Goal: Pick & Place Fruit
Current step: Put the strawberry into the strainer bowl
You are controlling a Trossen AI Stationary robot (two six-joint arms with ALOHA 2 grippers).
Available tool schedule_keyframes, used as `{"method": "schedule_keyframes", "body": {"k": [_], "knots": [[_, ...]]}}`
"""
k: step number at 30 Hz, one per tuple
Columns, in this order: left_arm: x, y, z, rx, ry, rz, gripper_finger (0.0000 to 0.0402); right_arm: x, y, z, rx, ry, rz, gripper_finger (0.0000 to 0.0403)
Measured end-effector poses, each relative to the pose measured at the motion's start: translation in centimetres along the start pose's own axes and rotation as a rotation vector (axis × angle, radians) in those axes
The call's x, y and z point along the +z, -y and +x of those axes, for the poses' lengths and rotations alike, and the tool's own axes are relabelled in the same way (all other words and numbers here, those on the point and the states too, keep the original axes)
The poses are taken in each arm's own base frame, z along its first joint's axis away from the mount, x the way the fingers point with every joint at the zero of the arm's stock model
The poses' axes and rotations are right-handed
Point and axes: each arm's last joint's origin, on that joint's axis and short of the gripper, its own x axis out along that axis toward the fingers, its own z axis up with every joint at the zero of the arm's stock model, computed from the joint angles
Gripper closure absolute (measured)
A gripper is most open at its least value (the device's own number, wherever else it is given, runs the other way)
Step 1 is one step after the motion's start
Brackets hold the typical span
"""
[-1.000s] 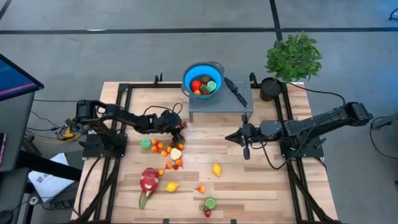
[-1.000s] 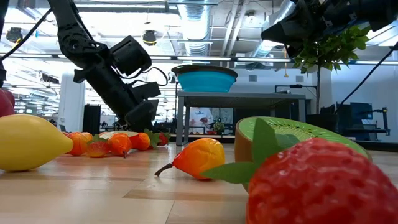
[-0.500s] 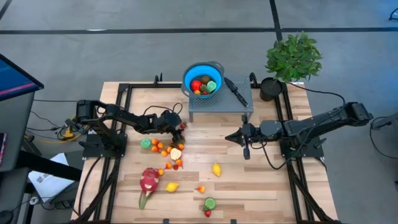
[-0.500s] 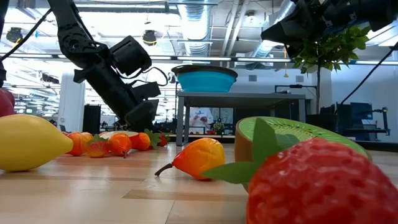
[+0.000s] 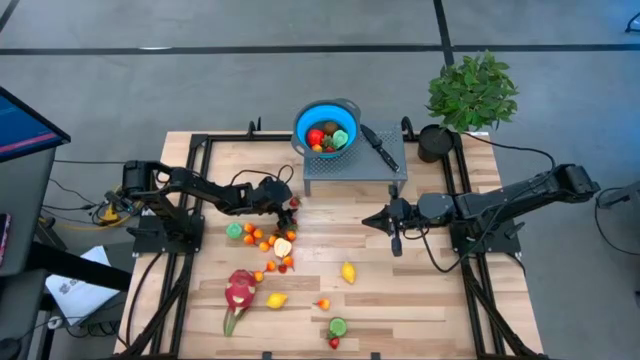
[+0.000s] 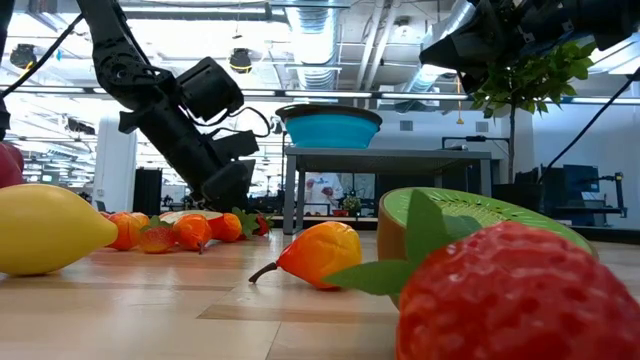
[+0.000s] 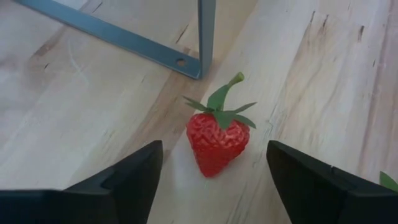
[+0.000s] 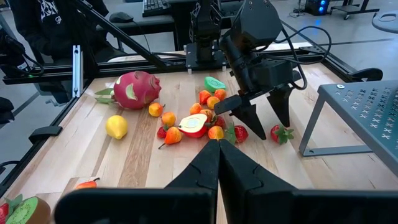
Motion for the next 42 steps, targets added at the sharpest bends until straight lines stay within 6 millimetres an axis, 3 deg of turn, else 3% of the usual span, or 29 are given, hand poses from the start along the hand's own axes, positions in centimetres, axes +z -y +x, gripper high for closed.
{"method": "schedule_keyframes", "body": {"k": [19, 29, 42], "knots": [[0.5, -0.2, 0.1, -0.029, 0.037, -0.017, 0.0121, 0.0, 0.0, 0.0, 0.000, 0.000, -0.002, 0.0403], [0.9, -2.1, 0.4, -0.040, 0.050, -0.061, 0.0121, -0.3, 0.0, 0.0, -0.003, -0.026, -0.007, 0.0403], [0.9, -1.8, 0.4, -0.086, 0.047, -0.045, 0.0121, -0.5, 0.1, 0.0, -0.007, -0.051, -0.011, 0.0403]]}}
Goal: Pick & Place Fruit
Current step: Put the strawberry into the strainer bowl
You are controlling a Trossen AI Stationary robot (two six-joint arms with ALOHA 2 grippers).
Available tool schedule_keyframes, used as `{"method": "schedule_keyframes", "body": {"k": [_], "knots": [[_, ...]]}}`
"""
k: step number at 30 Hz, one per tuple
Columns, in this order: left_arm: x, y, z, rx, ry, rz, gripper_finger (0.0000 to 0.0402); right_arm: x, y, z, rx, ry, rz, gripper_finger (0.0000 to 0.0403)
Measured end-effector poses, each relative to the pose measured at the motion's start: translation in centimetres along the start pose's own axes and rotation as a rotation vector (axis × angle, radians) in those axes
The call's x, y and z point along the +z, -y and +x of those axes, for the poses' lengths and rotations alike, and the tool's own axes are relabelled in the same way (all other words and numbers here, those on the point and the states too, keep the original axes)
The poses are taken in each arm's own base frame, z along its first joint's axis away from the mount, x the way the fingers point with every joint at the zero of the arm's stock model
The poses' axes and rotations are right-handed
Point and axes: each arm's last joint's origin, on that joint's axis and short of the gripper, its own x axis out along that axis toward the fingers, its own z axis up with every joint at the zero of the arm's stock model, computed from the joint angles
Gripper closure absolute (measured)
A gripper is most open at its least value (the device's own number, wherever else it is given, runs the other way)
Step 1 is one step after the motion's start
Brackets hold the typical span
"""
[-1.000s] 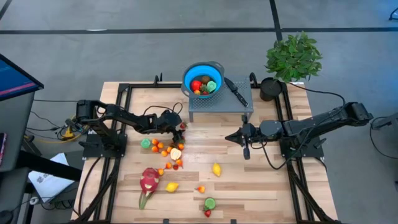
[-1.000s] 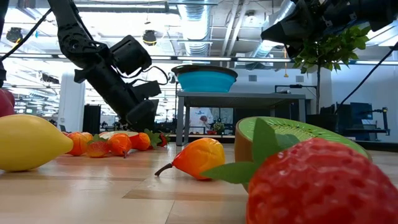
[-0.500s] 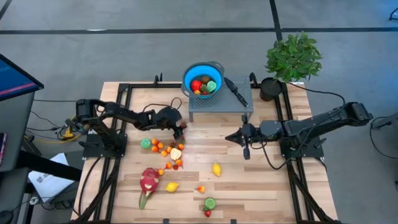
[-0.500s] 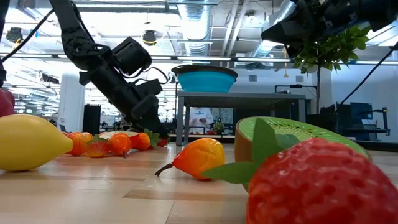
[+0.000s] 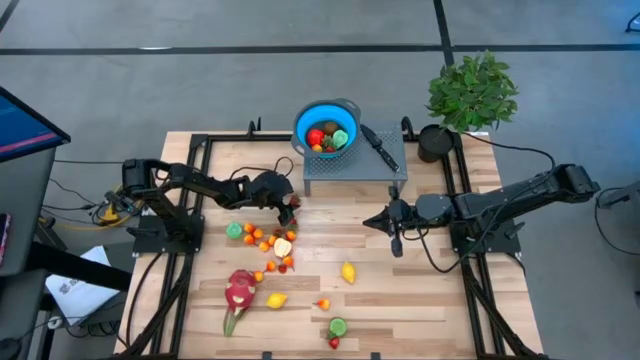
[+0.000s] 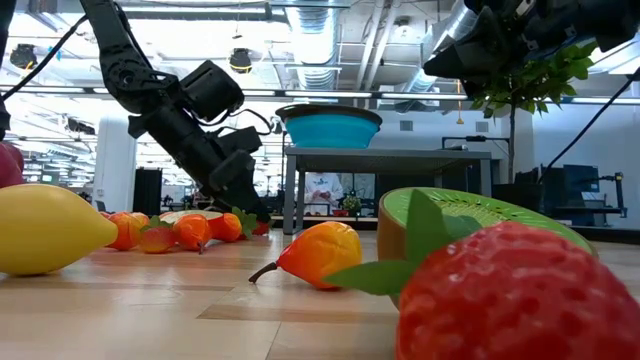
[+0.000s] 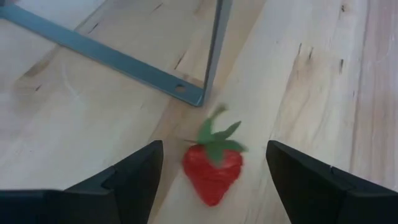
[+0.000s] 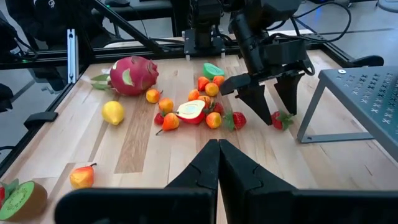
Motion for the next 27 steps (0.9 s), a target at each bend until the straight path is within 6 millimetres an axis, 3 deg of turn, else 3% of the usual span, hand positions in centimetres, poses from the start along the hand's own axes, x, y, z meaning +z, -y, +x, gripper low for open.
{"method": "schedule_keyframes", "body": {"k": [27], "knots": [[-0.80, 0.17, 0.83, 0.028, -0.028, 0.007, 0.0122, 0.03, 0.00, 0.00, 0.000, 0.003, 0.002, 0.0403]]}}
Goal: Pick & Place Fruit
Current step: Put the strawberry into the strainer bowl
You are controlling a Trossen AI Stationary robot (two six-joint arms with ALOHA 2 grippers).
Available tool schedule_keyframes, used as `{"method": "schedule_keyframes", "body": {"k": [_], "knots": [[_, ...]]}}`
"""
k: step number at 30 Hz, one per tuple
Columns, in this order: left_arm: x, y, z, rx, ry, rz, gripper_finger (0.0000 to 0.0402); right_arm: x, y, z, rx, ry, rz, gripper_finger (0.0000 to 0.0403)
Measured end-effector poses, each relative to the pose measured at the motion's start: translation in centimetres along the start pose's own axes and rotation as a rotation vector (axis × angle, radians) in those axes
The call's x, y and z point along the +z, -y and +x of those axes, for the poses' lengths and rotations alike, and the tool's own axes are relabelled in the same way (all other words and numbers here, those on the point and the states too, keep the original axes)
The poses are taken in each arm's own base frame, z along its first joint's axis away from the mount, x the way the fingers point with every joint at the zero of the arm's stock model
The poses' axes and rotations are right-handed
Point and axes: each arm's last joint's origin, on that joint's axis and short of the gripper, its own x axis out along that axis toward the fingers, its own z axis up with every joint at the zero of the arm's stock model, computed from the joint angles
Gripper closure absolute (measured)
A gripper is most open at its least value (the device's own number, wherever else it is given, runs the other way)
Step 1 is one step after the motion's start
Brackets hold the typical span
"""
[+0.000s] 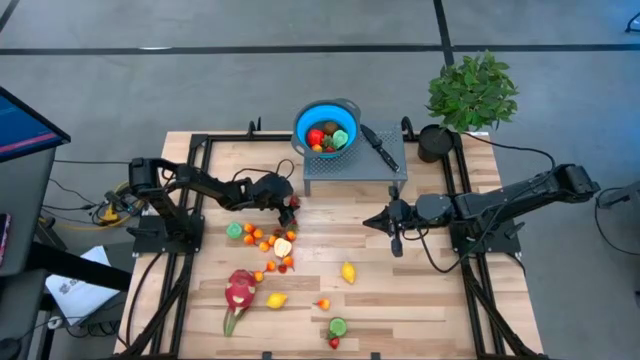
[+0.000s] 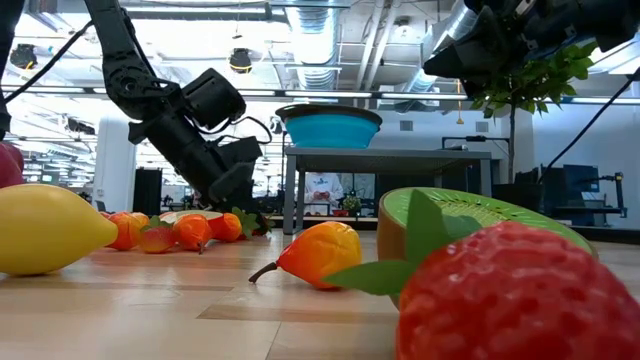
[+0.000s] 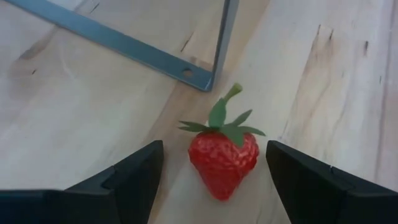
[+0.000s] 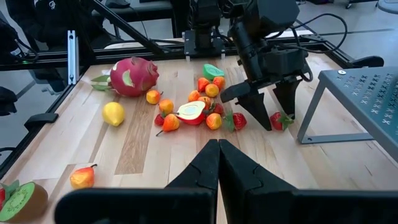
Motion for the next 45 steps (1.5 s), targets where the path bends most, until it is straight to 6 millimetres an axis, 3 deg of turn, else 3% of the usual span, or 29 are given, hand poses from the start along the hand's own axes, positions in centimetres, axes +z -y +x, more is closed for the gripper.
{"method": "schedule_keyframes", "body": {"k": [5, 19, 32, 38, 45], "knots": [[0.0, 0.0, 0.0, 0.007, 0.003, 0.000, 0.0139, 0.0, 0.0, 0.0, 0.000, 0.001, 0.000, 0.0403], [0.1, 0.1, 0.0, -0.033, 0.007, -0.024, 0.0253, 0.0, 0.0, 0.0, 0.000, 0.001, 0.000, 0.0403], [0.3, 0.4, -0.2, -0.119, 0.010, -0.032, 0.0252, 0.0, 0.0, 0.0, 0.000, 0.002, 0.000, 0.0403], [1.9, 0.8, -1.9, -0.239, 0.082, -0.073, 0.0258, 0.1, 0.0, 0.0, 0.000, 0.006, 0.001, 0.0403], [4.6, 2.1, -6.1, -0.352, 0.260, -0.052, 0.0253, 0.1, 0.0, 0.0, 0.000, 0.005, 0.001, 0.0403]]}}
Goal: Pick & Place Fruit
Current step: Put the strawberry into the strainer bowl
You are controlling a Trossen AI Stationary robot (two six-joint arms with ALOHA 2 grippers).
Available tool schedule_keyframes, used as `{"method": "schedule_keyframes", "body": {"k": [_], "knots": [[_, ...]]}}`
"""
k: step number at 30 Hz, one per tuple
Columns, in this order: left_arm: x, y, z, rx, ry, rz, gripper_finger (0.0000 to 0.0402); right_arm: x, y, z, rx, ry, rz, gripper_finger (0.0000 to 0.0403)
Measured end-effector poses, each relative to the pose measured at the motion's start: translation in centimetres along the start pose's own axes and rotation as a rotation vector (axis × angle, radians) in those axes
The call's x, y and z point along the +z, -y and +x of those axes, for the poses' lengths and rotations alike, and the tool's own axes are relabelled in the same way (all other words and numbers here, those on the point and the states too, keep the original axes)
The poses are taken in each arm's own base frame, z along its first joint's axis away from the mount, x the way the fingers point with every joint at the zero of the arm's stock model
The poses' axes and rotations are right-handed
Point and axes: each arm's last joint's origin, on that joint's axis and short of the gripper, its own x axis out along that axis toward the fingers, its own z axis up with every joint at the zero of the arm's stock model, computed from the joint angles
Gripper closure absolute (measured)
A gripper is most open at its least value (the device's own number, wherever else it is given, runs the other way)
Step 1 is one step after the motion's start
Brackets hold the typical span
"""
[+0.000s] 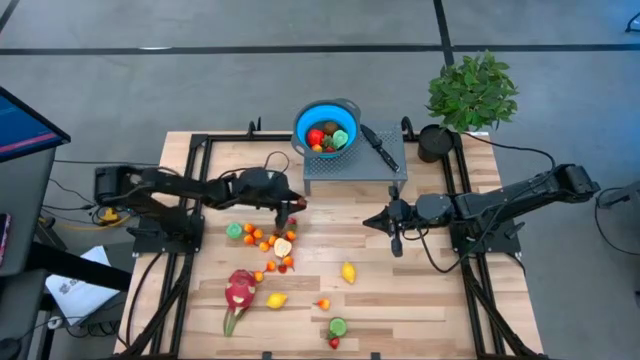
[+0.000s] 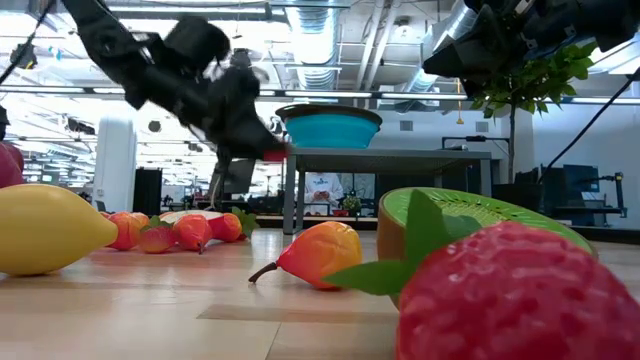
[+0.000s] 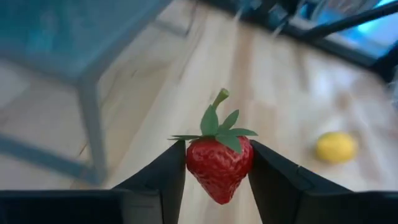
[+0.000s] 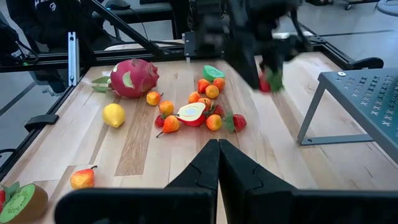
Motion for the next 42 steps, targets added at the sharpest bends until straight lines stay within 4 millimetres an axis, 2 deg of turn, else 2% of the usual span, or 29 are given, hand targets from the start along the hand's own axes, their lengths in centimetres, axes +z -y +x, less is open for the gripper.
{"method": "schedule_keyframes", "body": {"k": [10, 15, 19, 26, 31, 36, 42], "knots": [[3.9, 3.8, -5.0, -0.103, 0.267, 0.061, 0.0252, 0.0, 0.0, 0.0, 0.000, 0.000, 0.000, 0.0403], [5.1, 4.3, -6.6, -0.073, 0.392, 0.060, 0.0254, 0.0, 0.0, 0.0, 0.000, 0.001, 0.000, 0.0403], [5.8, 4.2, -7.2, 0.008, 0.492, 0.063, 0.0251, 0.1, 0.0, 0.0, 0.001, 0.010, 0.001, 0.0403], [6.9, 3.3, -7.1, 0.114, 0.604, 0.067, 0.0254, 0.2, 0.0, 0.0, 0.003, 0.025, 0.003, 0.0403], [9.1, 3.1, -6.7, 0.147, 0.641, 0.094, 0.0254, 0.3, 0.0, 0.0, 0.002, 0.026, 0.003, 0.0403], [11.3, 2.7, -4.8, 0.192, 0.637, 0.146, 0.0253, 0.3, 0.0, 0.0, 0.002, 0.028, 0.005, 0.0403], [12.6, 0.6, -2.1, 0.263, 0.600, 0.140, 0.0254, 0.3, 0.0, 0.0, 0.002, 0.028, 0.006, 0.0403]]}}
